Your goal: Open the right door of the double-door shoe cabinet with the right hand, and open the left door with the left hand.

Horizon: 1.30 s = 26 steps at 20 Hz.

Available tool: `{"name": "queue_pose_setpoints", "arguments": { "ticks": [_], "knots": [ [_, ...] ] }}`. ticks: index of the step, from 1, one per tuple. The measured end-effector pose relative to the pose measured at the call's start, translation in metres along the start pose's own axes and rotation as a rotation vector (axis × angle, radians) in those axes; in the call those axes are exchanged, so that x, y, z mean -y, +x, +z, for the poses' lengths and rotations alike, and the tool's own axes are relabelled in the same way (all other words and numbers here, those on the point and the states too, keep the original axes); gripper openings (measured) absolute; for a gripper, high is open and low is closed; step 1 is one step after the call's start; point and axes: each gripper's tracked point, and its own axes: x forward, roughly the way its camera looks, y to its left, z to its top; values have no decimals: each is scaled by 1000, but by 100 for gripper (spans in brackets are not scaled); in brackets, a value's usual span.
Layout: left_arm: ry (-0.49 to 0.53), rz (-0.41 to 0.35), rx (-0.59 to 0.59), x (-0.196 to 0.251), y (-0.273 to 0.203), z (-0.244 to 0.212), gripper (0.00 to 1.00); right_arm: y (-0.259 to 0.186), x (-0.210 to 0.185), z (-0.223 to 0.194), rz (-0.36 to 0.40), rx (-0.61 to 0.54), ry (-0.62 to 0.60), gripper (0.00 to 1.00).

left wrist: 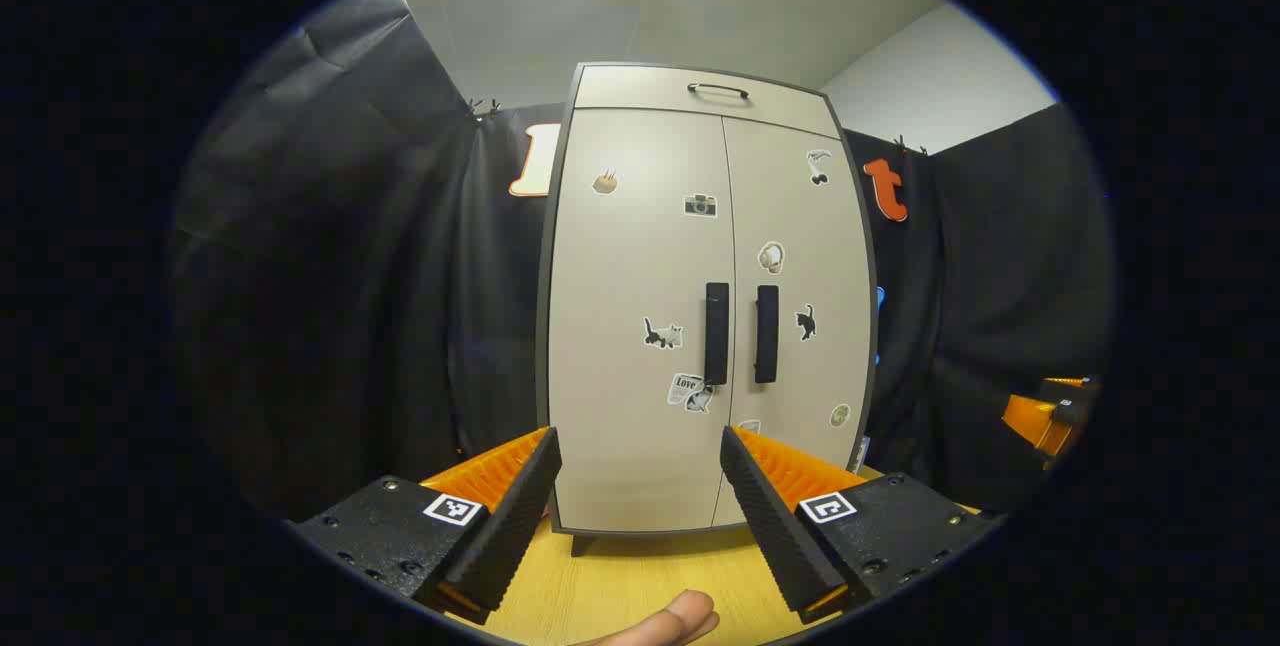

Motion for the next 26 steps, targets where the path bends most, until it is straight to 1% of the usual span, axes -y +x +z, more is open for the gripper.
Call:
{"name": "queue_pose_setpoints", "arguments": {
  "ticks": [4, 7, 12, 16, 20, 23, 24, 25, 26],
  "knots": [
    [0, -22, -5, 3, -3, -2, 99, 3, -6, -5, 9, -4, -12, 97],
    [-17, -60, 9, 10, -5, 1, 99, 8, -12, -8, 18, -9, -14, 97],
    [-31, -67, -10, 7, -5, -7, 99, 22, -19, -20, 27, -26, -33, 97],
    [-27, -55, -19, -5, -5, -13, 99, 30, -34, -27, 56, -35, -35, 97],
    [-30, -49, -26, -16, -6, -22, 99, 44, -61, -32, 99, -27, -20, 98],
    [-35, -59, -45, -19, -7, -33, 99, 68, -91, -27, 158, -6, -8, 98],
    [-42, -67, -51, -19, -8, -36, 99, 78, -99, -24, 173, 3, 2, 94],
    [-53, -77, -67, -17, -9, -41, 99, 90, -109, -20, 187, 11, 6, 94],
    [-59, -93, -80, -16, -11, -46, 99, 103, -117, -16, 197, 15, 4, 97]
  ]
}}
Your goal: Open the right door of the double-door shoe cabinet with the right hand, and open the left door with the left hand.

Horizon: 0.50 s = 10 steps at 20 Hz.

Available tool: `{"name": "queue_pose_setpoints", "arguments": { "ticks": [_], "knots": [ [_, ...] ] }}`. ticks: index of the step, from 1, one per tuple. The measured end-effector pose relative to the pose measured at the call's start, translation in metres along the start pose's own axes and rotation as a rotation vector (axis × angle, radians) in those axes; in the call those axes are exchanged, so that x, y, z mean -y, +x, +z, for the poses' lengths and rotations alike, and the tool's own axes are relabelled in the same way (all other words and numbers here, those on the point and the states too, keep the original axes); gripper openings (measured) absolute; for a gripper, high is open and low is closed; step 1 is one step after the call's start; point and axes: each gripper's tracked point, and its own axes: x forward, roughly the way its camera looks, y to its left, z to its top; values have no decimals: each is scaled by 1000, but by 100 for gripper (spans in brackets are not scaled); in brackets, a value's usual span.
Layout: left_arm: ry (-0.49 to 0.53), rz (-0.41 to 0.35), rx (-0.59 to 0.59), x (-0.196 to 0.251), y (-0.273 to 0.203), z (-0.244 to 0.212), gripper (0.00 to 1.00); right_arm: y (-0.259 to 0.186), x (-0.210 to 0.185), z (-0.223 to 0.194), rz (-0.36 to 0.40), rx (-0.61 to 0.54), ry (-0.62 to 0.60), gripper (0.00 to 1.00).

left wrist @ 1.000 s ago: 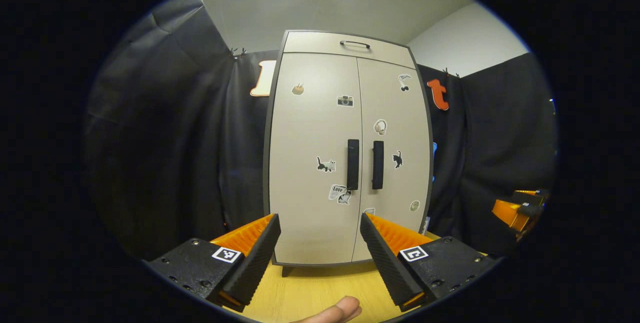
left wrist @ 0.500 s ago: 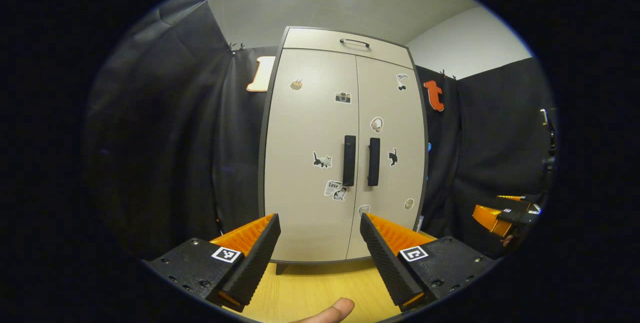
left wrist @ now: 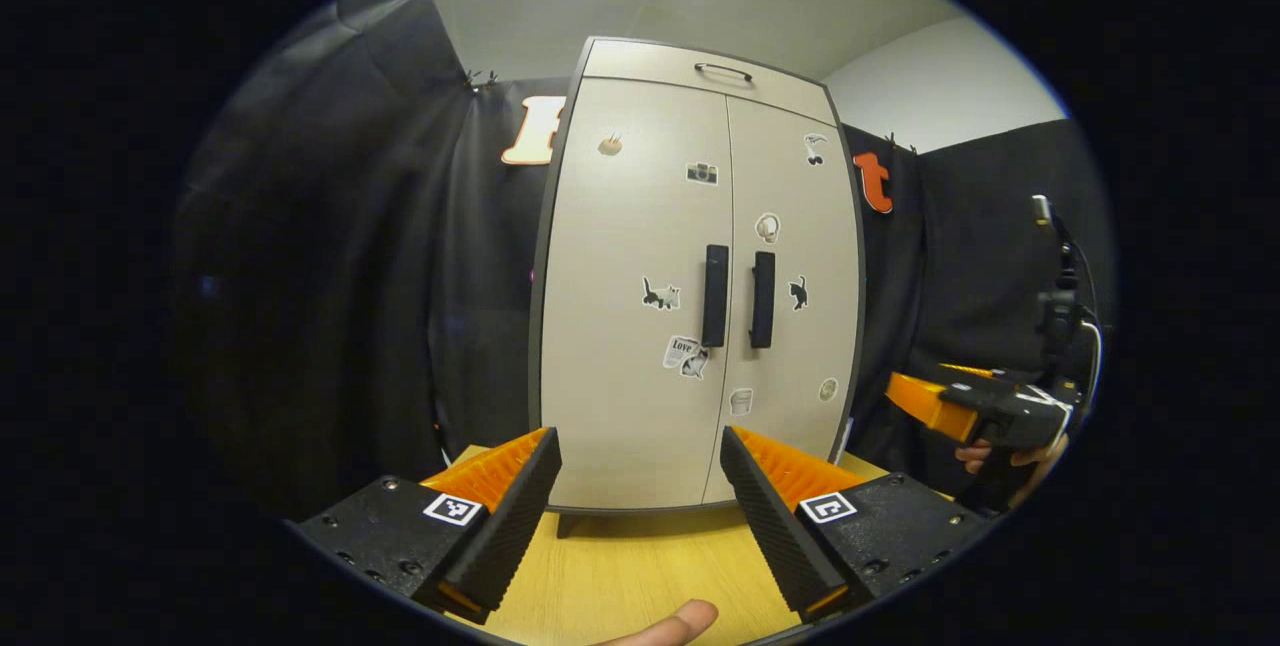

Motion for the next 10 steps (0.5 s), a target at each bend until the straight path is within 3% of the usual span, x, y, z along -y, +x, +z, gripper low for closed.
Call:
{"name": "queue_pose_setpoints", "arguments": {
  "ticks": [2, 4, 9, 10],
  "knots": [
    [-8, -17, -21, -1, -2, -5, 99, 28, -9, 7, 17, 2, -5, 94],
    [-13, -15, -17, -7, -4, -6, 100, 53, -25, 12, 42, -15, -2, 97],
    [-22, -2, -6, -22, -10, -10, 99, 105, -72, 41, 94, -35, 22, 94],
    [-20, -11, -10, -23, -12, -11, 100, 115, -79, 46, 92, -33, 18, 97]
  ]
}}
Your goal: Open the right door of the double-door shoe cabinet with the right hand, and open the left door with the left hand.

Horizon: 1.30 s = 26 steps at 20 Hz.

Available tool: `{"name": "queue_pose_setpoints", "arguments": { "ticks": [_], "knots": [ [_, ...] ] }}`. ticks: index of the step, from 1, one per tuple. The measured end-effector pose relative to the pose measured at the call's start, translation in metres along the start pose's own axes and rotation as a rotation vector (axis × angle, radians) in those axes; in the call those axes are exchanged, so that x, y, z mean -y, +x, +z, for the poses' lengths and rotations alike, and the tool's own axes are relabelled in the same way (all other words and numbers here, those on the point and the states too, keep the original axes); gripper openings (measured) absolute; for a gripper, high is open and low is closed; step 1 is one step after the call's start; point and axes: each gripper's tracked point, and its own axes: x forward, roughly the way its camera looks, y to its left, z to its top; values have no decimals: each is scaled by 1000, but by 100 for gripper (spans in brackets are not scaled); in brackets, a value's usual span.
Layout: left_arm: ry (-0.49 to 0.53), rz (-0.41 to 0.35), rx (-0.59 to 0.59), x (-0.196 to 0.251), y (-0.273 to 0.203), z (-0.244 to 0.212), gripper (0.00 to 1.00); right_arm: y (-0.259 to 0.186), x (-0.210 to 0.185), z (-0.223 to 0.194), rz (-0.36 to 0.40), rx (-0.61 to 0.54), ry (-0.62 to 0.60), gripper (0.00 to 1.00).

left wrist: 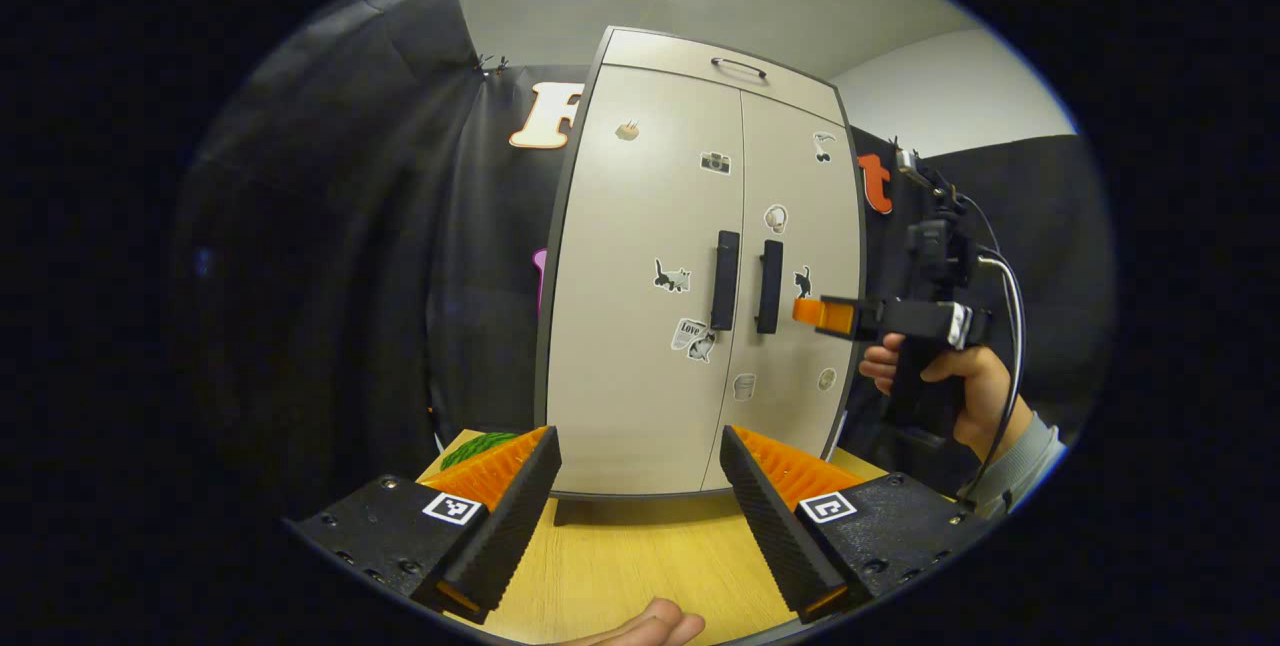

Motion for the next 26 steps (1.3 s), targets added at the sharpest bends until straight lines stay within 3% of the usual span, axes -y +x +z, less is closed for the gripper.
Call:
{"name": "queue_pose_setpoints", "arguments": {
  "ticks": [1, 3, 8, 9, 13, 14, 15, 16, 18, 19, 20, 21, 22, 26],
  "knots": [
    [-3, -10, -12, 1, -1, -3, 100, 9, 0, 5, -21, 4, -13, 94],
    [-14, -28, -29, 0, -5, -9, 99, 29, -3, 5, -43, -12, -26, 98],
    [-11, -17, -41, -17, -7, -15, 100, 62, -14, 11, -22, 2, -14, 97],
    [-8, -17, -41, -20, -7, -15, 100, 66, -10, 14, -36, 10, -17, 93],
    [-10, -35, -30, -20, 2, -16, 100, 73, -9, 4, -36, -51, -15, 90],
    [-14, -42, -42, -18, 3, -20, 100, 77, -15, 1, -22, -55, -7, 78],
    [-14, -51, -48, -14, 4, -22, 99, 80, -19, 0, -17, -63, 6, 76],
    [-10, -54, -52, -13, 3, -23, 100, 80, -20, 2, -33, -56, 3, 59],
    [1, -51, -50, -10, 2, -23, 100, 79, -27, 4, -16, -48, -4, 50],
    [2, -52, -48, -8, 3, -23, 100, 76, -27, 1, -31, -53, 11, 51],
    [2, -51, -51, -7, 3, -23, 100, 80, -28, 1, -40, -52, 35, 25],
    [6, -52, -55, -6, 2, -22, 100, 81, -25, -1, -45, -61, 55, 24],
    [13, -48, -57, -6, 1, -22, 100, 78, -26, -1, -41, -73, 67, 13],
    [38, -18, -30, -8, -6, -9, 100, 68, -26, 2, -14, -98, 45, 13]
  ]
}}
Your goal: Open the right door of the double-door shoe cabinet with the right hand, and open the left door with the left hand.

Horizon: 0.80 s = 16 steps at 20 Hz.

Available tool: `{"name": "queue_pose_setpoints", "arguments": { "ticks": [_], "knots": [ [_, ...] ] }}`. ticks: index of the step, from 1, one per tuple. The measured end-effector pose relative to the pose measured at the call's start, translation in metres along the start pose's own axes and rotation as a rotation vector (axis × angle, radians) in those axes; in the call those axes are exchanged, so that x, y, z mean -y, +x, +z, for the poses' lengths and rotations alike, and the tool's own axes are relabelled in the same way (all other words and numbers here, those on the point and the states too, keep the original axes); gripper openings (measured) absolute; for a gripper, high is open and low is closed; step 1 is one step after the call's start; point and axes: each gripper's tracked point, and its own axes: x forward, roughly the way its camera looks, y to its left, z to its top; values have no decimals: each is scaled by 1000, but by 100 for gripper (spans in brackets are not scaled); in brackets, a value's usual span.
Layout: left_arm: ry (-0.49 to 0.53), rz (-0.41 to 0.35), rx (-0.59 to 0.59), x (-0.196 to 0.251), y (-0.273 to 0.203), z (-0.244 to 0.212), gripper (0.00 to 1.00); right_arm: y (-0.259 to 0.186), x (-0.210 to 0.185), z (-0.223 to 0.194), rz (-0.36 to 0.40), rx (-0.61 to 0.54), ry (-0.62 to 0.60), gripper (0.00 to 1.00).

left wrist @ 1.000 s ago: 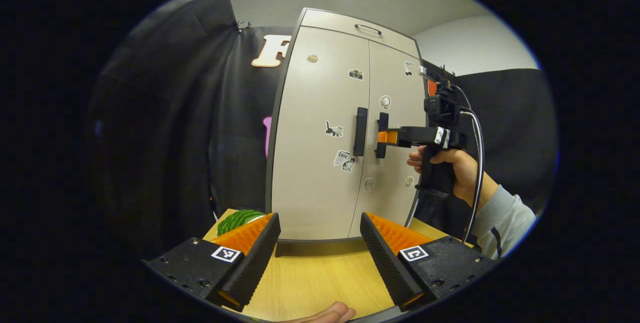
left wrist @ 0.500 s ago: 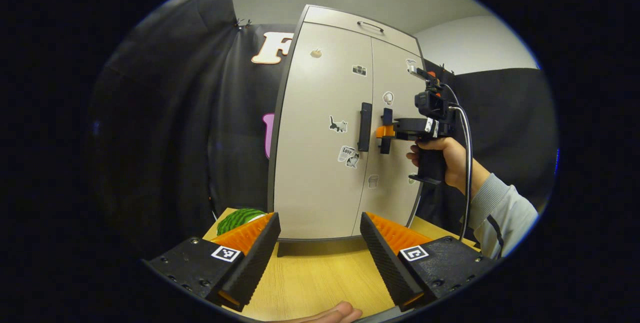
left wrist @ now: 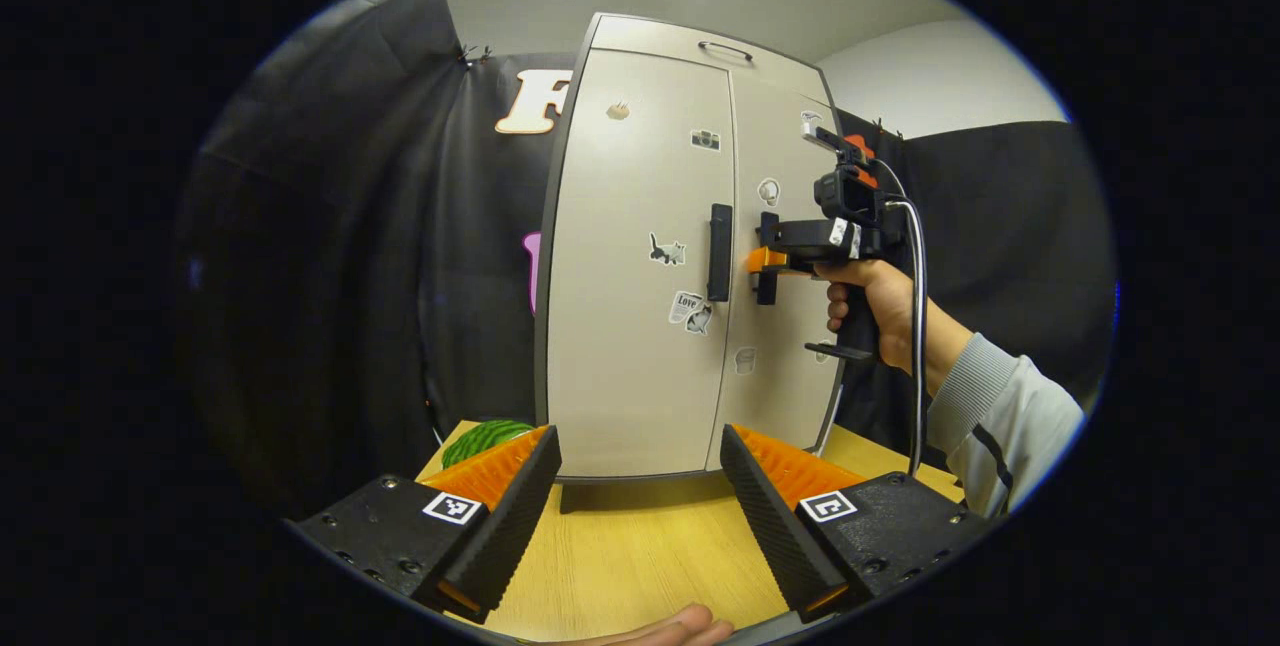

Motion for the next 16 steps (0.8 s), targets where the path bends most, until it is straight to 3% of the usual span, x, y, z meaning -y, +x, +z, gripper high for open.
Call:
{"name": "queue_pose_setpoints", "arguments": {
  "ticks": [7, 16],
  "knots": [
    [19, 21, 24, 16, -10, 14, 99, -32, 7, 5, 78, 12, -7, 13],
    [-22, 40, -71, 32, 5, -19, 100, -74, 33, 10, 175, 26, -40, 13]
  ]
}}
